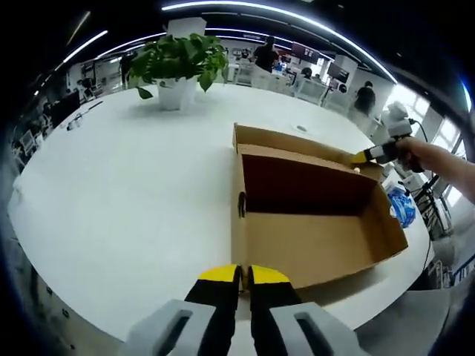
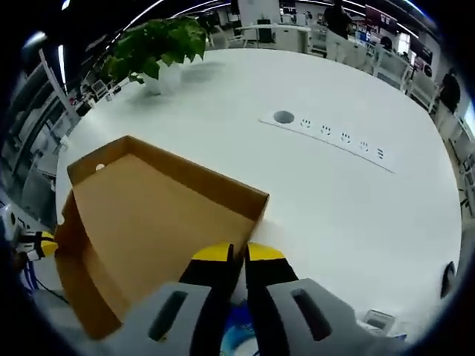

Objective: Operate the shoe box by opening the lid, removing the specified soft item, and placing it in the target area until the item is outside and the box remains undamaged.

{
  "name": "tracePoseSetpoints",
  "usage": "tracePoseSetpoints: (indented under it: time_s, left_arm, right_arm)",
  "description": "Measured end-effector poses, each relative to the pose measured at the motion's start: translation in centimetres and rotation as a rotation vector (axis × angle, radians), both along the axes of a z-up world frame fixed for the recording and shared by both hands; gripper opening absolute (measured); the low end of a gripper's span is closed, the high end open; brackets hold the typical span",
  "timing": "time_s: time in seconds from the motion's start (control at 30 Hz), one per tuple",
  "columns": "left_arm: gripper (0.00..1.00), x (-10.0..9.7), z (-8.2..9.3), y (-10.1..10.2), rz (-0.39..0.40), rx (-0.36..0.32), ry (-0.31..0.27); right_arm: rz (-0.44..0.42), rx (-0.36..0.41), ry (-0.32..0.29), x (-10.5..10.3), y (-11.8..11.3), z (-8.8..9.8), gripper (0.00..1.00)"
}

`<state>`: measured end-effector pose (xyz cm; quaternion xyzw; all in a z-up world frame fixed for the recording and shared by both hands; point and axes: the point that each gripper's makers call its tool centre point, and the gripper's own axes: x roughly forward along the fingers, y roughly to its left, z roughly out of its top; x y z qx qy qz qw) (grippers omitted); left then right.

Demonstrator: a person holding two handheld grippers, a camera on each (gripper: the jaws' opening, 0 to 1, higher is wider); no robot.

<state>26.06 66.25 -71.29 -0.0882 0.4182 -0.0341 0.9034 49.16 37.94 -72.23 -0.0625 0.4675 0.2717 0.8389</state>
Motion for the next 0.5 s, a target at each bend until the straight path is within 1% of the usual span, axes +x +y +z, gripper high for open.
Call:
tracePoseSetpoints:
  time_s: [0.23, 0.5]
  left_arm:
    - [0.04, -0.2, 0.2, -0.4, 0.006, -0.011, 0.0]
    - [0.04, -0.3, 0.2, -0.4, 0.01, -0.015, 0.003]
  right_arm:
    - [0.017, 0.019, -0.03, 0.4, 0.1, 1.1, 0.03]
    - [0.049, 0.03, -0.095, 0.5, 0.4, 2.8, 0.02]
